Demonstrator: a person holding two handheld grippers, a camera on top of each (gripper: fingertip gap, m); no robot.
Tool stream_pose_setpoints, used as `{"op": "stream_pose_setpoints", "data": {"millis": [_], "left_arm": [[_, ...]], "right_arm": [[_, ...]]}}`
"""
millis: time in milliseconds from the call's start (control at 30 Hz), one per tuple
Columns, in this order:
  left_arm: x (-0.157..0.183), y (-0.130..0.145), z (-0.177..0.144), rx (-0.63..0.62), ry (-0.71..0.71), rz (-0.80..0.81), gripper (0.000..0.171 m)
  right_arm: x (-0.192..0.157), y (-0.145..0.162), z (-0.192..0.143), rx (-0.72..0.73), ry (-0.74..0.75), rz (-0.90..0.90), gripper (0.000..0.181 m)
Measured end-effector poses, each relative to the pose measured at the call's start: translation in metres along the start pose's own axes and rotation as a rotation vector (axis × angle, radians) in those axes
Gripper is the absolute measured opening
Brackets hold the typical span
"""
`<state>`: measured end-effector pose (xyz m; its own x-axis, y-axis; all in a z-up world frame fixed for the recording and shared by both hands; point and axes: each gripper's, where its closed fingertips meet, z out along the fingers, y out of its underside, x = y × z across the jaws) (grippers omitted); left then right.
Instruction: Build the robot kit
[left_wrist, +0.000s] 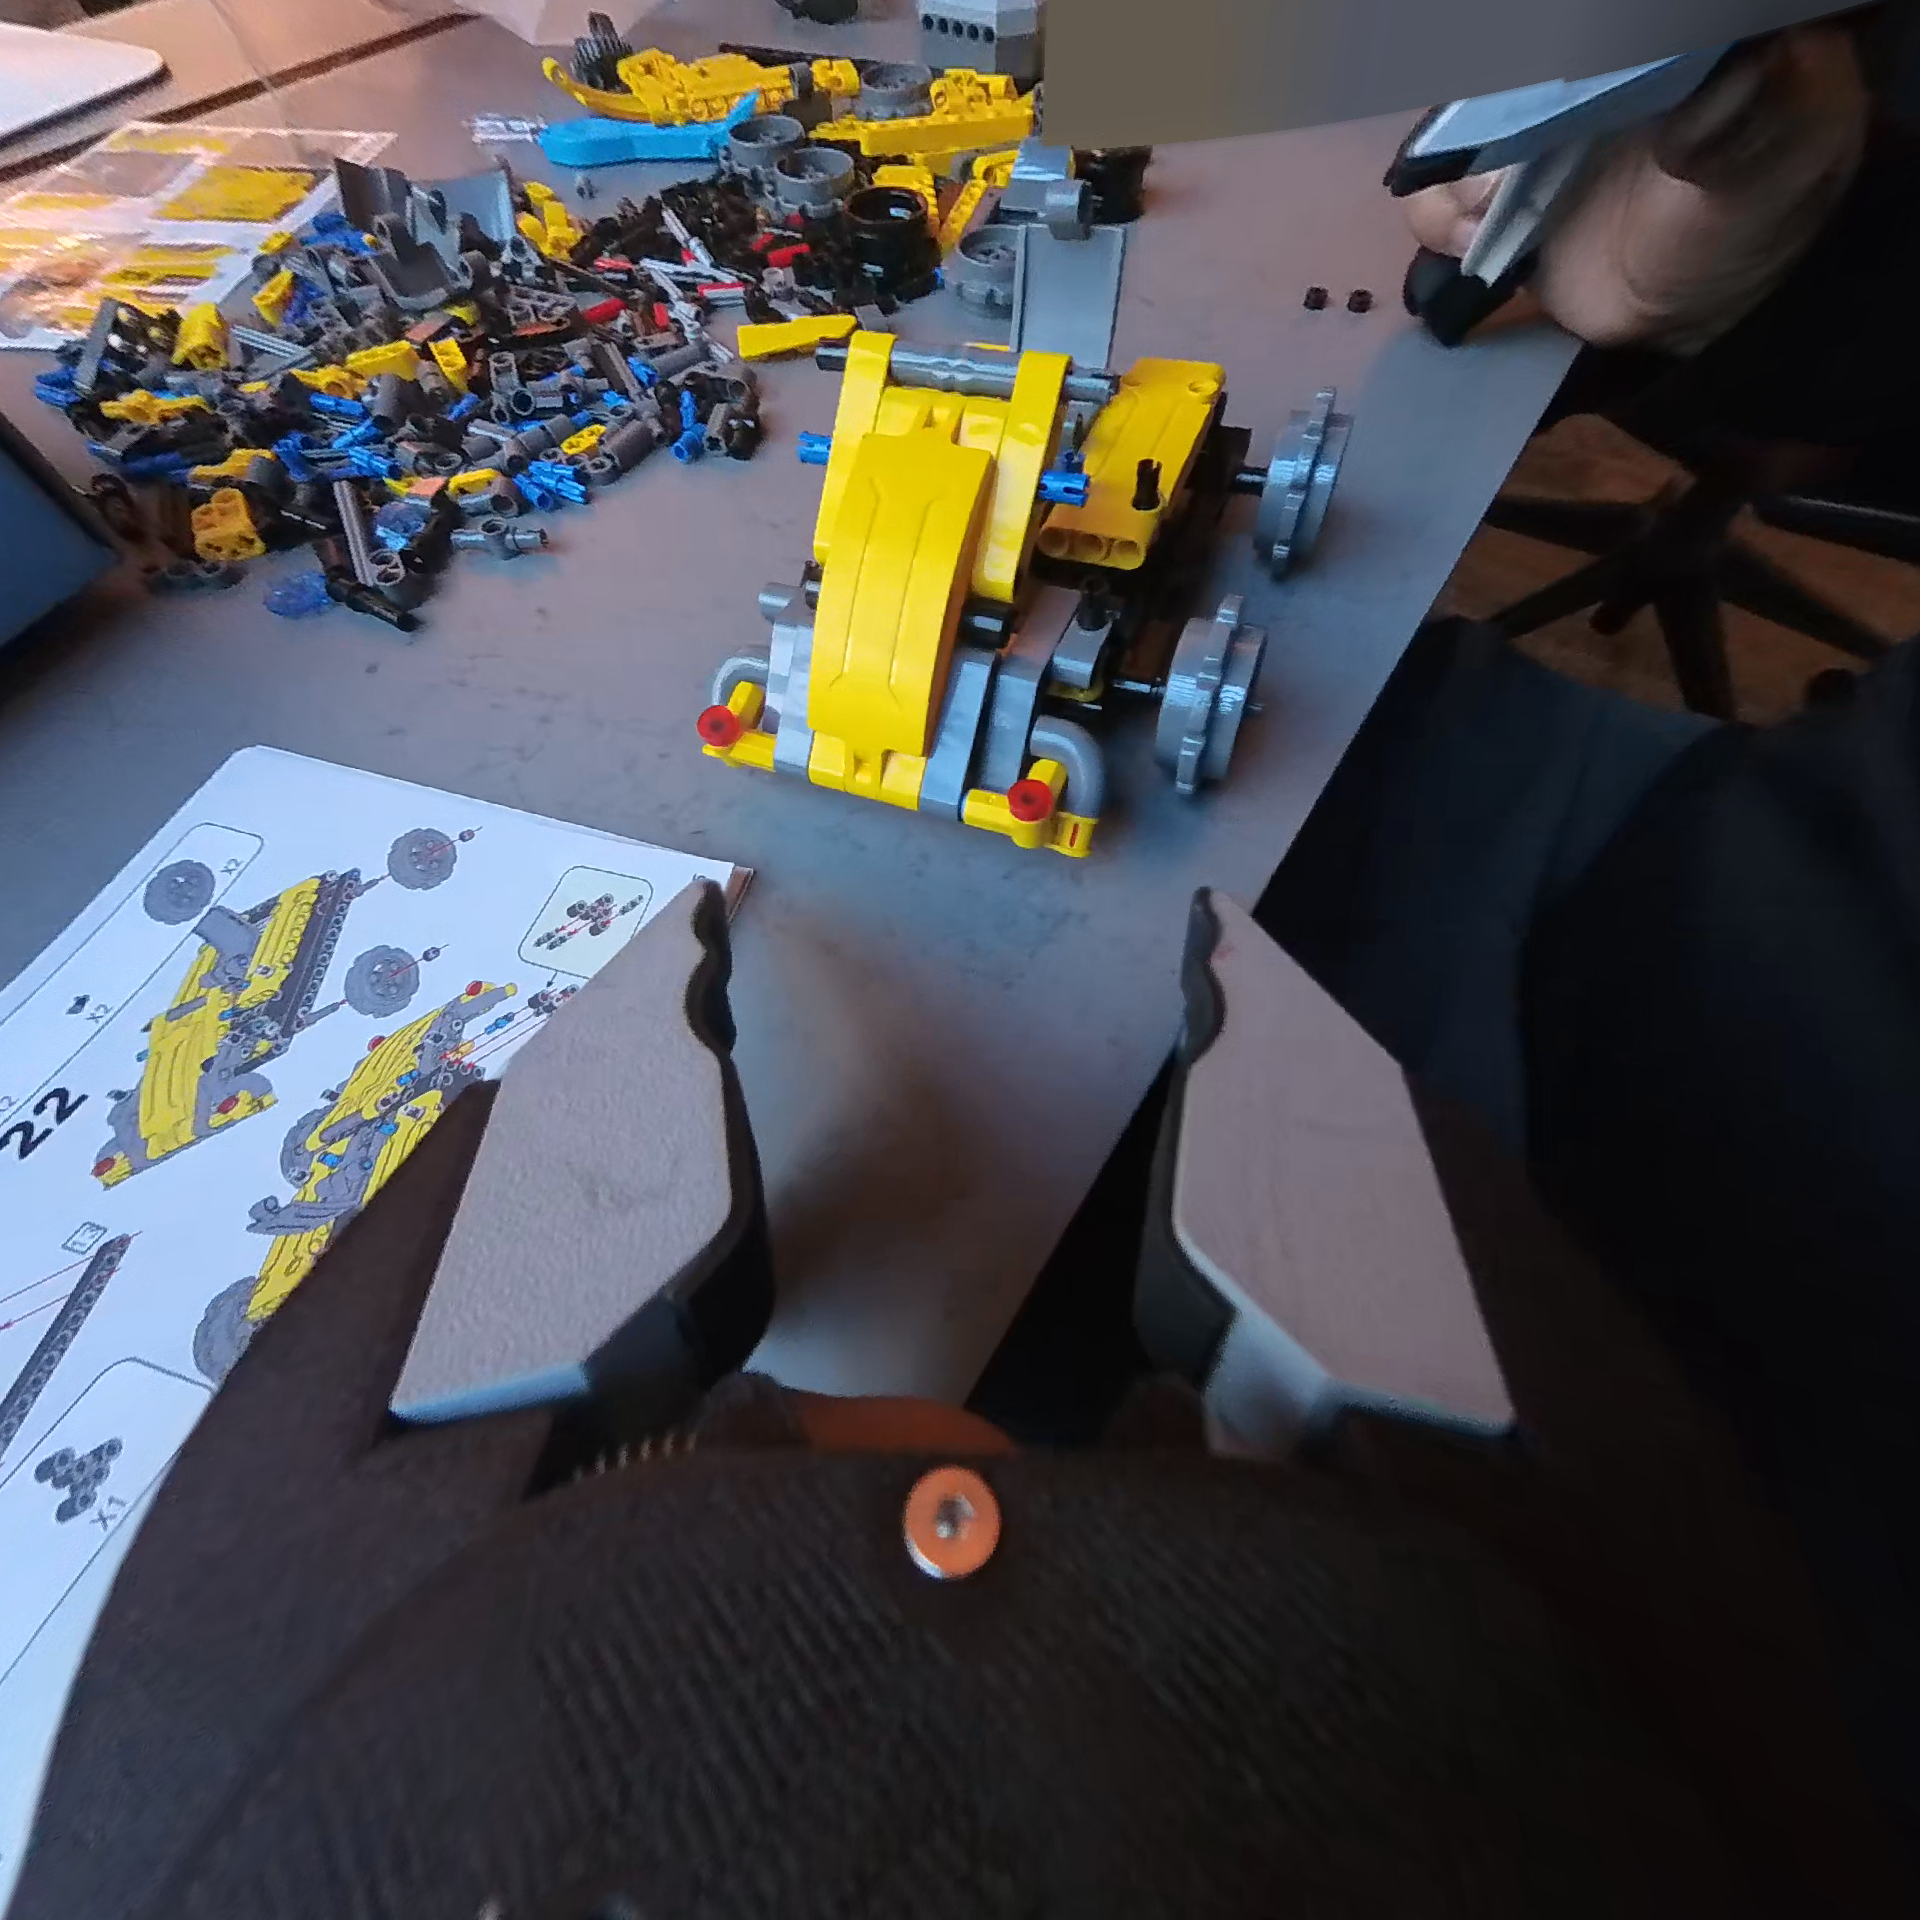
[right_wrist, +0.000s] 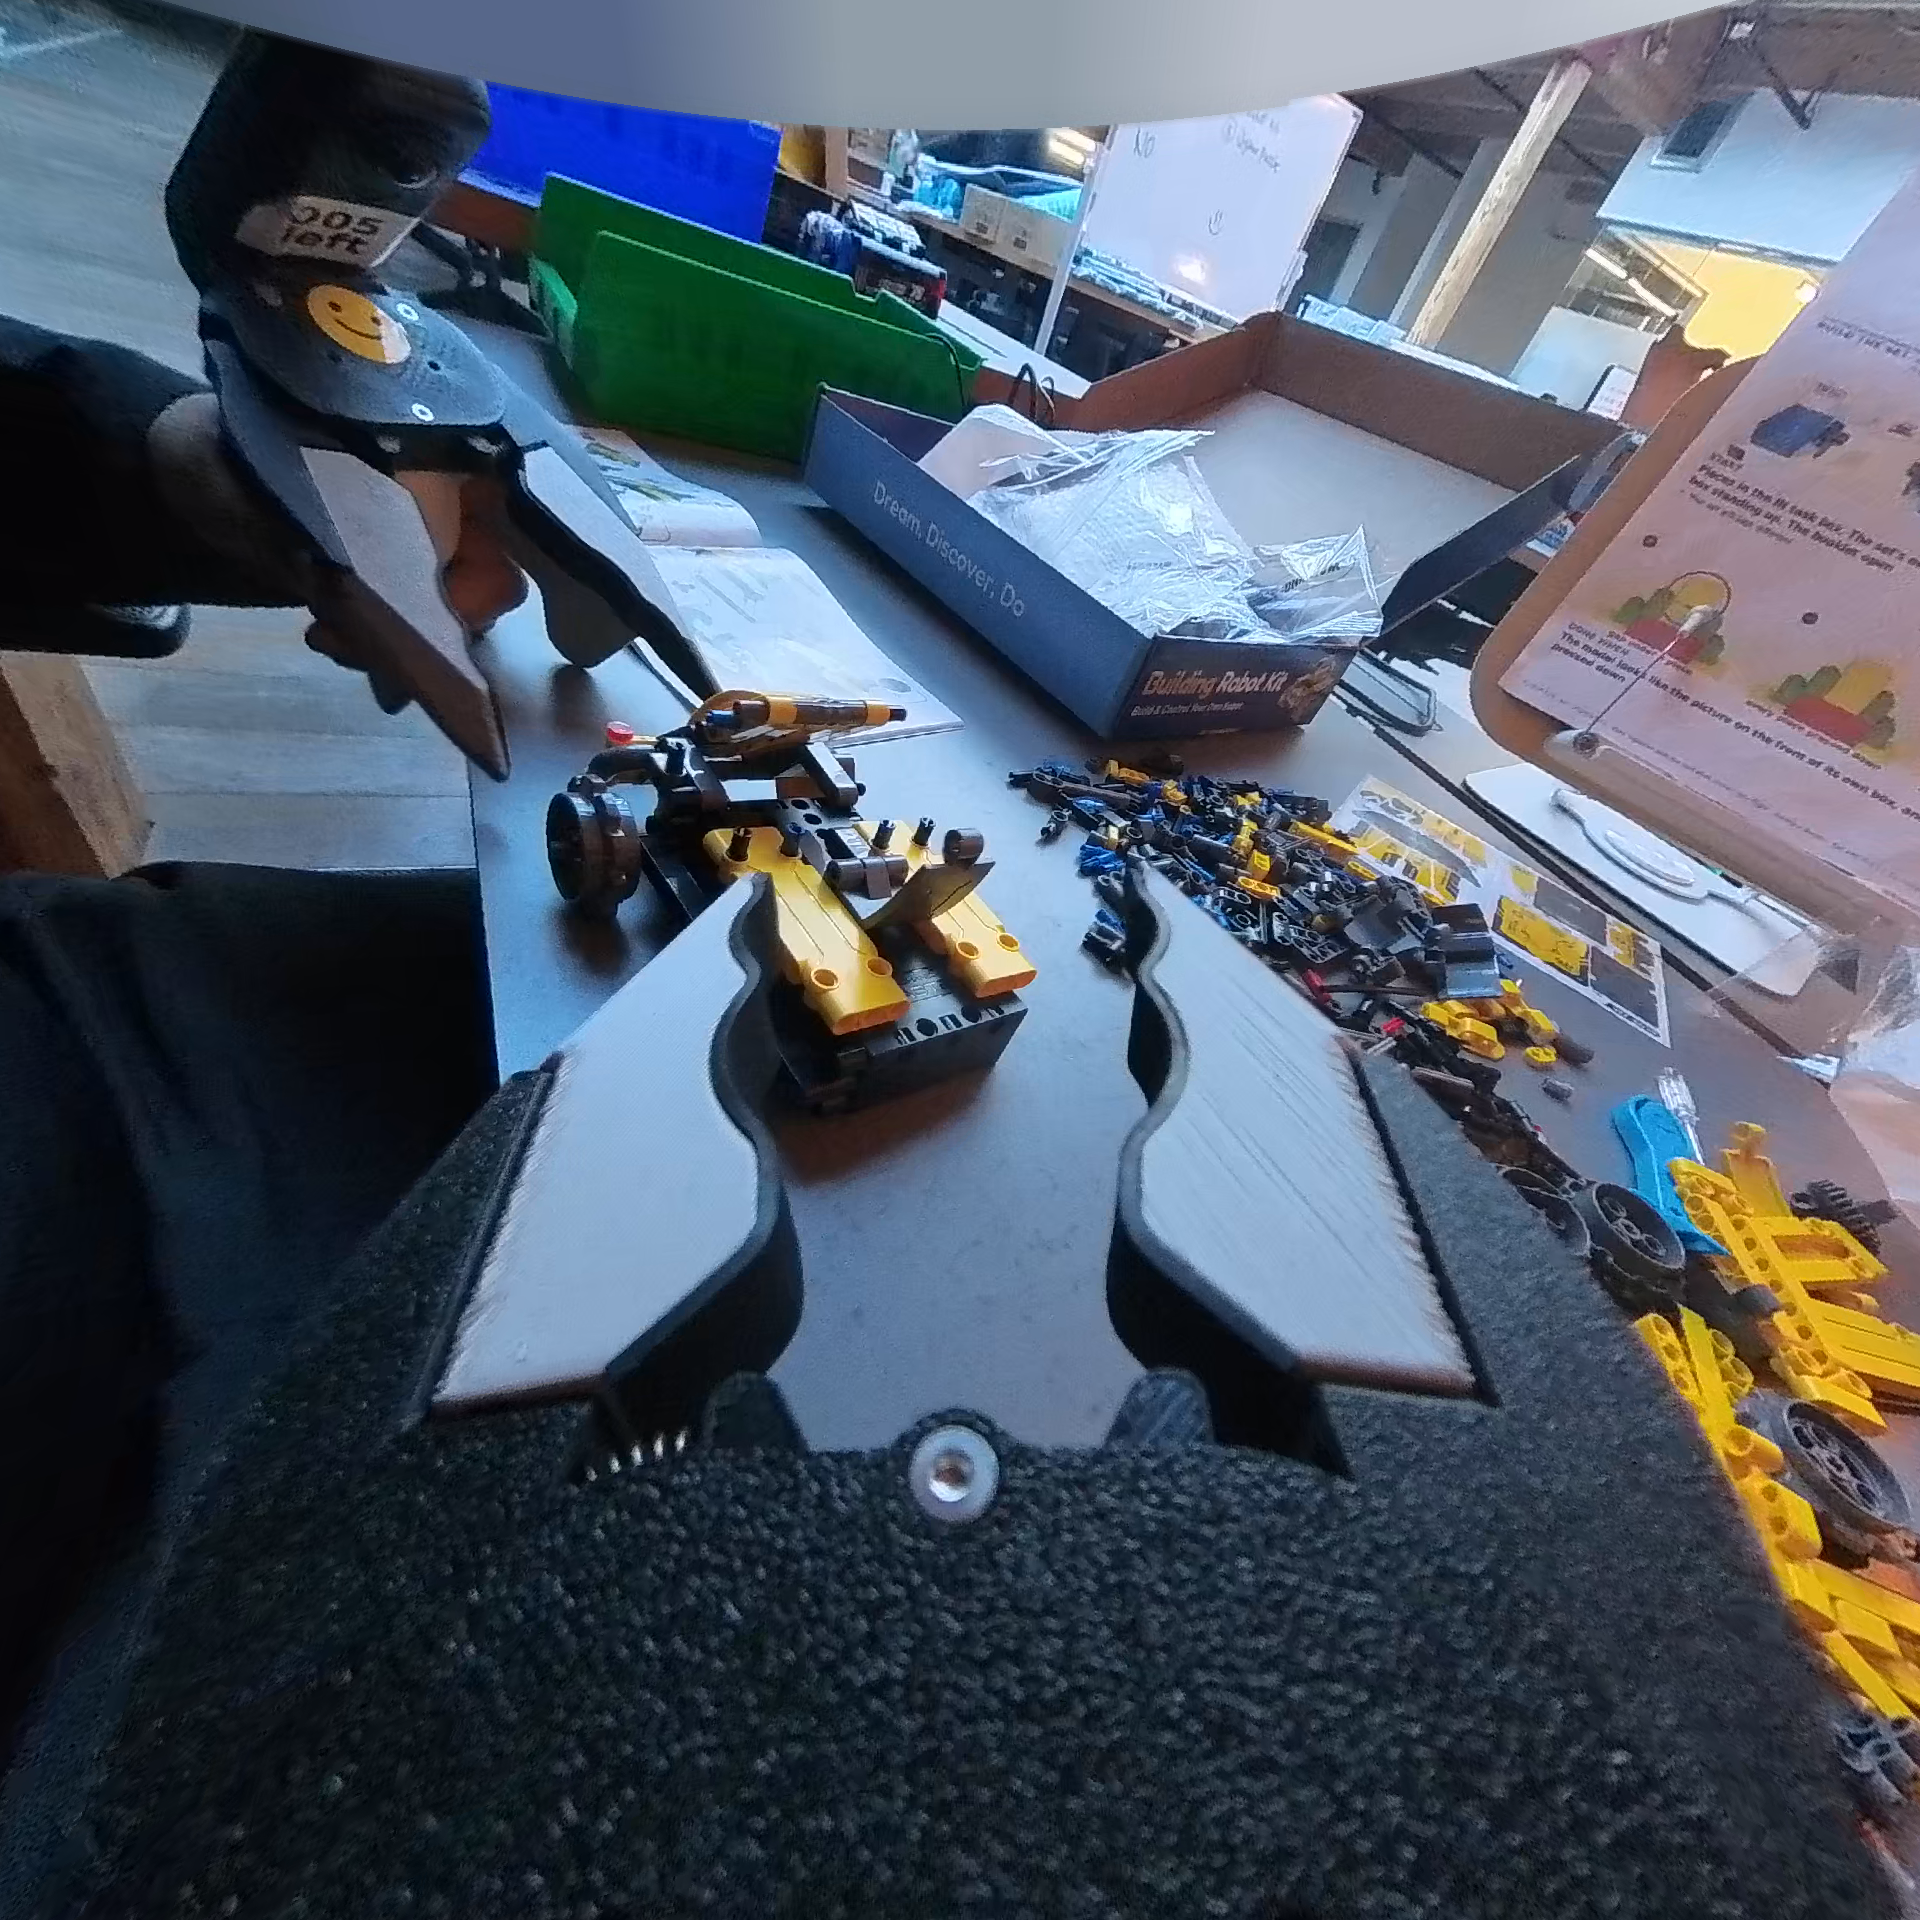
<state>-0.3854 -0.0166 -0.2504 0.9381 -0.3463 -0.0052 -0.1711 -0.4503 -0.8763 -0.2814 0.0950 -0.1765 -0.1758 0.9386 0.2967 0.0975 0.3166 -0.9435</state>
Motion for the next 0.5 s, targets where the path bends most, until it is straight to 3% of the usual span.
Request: {"op": "stream_pose_setpoints", "data": {"millis": [200, 500], "left_arm": [[-0.002, -0.006, -0.005, 0.075, -0.039, 0.022, 0.079], [0.000, -0.004, -0.003, 0.045, -0.003, -0.005, 0.088]], "right_arm": [[0.000, 0.001, 0.001, -0.004, -0.005, 0.002, 0.066], [0.009, -0.002, -0.002, 0.021, 0.004, 0.068, 0.066]]}}
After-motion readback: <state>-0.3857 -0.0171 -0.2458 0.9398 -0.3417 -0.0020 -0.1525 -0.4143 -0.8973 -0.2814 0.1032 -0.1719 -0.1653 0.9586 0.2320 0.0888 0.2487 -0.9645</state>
